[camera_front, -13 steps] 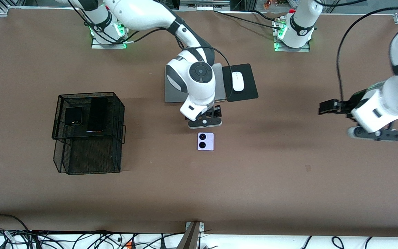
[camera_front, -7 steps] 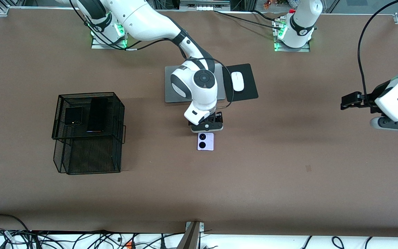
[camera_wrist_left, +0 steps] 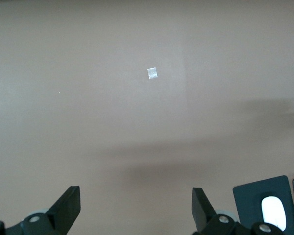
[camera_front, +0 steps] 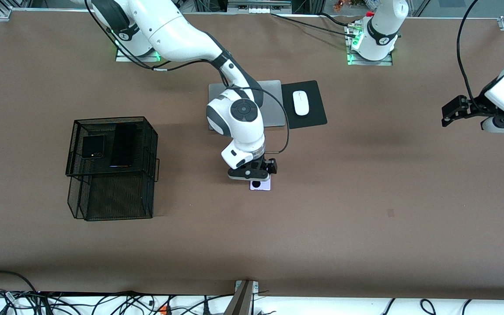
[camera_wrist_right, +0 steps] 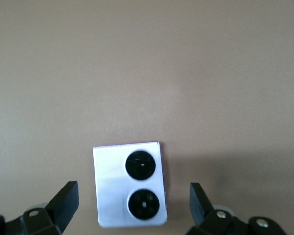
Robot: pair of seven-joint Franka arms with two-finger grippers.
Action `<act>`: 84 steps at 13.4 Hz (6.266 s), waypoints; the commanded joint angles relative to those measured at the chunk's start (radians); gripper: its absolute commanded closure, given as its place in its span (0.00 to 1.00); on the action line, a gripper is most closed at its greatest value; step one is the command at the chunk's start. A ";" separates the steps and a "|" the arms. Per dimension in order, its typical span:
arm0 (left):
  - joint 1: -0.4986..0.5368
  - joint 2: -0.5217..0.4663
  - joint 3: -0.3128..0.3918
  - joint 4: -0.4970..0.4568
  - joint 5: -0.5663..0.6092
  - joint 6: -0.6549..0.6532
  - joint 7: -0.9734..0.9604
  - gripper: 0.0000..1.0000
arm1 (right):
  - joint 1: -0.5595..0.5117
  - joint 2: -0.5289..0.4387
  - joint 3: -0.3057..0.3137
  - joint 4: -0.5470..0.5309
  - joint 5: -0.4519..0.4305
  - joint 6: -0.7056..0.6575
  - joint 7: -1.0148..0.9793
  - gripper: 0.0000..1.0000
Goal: Place phones with both arms
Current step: 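Grasp the white phone with the right gripper while the left gripper withdraws, then carry the white phone with the right gripper and lower it into the basket, then open the right gripper and withdraw it from the basket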
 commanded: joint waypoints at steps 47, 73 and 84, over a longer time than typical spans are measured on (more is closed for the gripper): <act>0.041 0.001 -0.002 -0.009 -0.063 0.007 -0.036 0.00 | -0.188 -0.607 -0.319 -0.261 0.201 -0.634 -1.021 0.81; 0.047 0.001 -0.002 -0.009 -0.063 0.003 -0.033 0.00 | -0.300 -0.270 -0.439 -0.402 0.502 -0.200 -1.154 0.00; 0.047 0.003 -0.002 -0.011 -0.063 0.003 -0.033 0.00 | -0.299 -0.461 -0.456 -0.374 0.457 -0.411 -1.163 0.00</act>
